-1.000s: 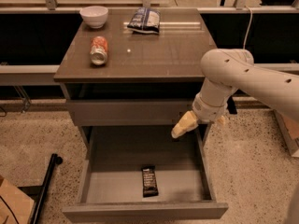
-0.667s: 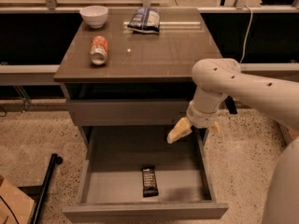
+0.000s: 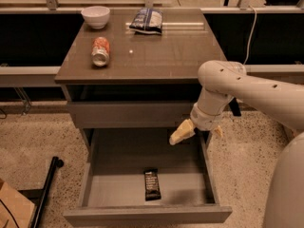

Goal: Pick rxbar chocolate from middle drawer and place on counter

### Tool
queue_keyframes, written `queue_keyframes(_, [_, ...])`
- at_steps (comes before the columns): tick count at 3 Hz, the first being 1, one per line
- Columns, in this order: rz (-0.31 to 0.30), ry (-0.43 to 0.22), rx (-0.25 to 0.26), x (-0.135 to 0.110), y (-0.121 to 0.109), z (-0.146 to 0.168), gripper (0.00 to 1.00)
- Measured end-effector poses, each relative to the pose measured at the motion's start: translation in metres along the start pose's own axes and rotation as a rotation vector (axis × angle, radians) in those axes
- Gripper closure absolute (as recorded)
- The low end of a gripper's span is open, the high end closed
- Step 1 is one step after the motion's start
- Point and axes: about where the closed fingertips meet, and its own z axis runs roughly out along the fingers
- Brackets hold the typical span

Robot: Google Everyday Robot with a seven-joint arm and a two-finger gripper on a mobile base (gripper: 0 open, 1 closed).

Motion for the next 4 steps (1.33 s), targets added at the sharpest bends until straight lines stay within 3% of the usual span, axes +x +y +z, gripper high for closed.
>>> queue_keyframes(1, [0.02,0.02,-0.071,-0.013,0.026,0.029,0.0])
queue_keyframes(2, [0.103,0.051,-0.136,-0.025,0.045,0.064,0.0])
queue_keyframes(3, [0.205,0.042,-0.144,-0.029,0.052,0.091,0.0])
queue_keyframes(4, [0.231,0.031,-0.147,-0.032,0.053,0.093,0.0])
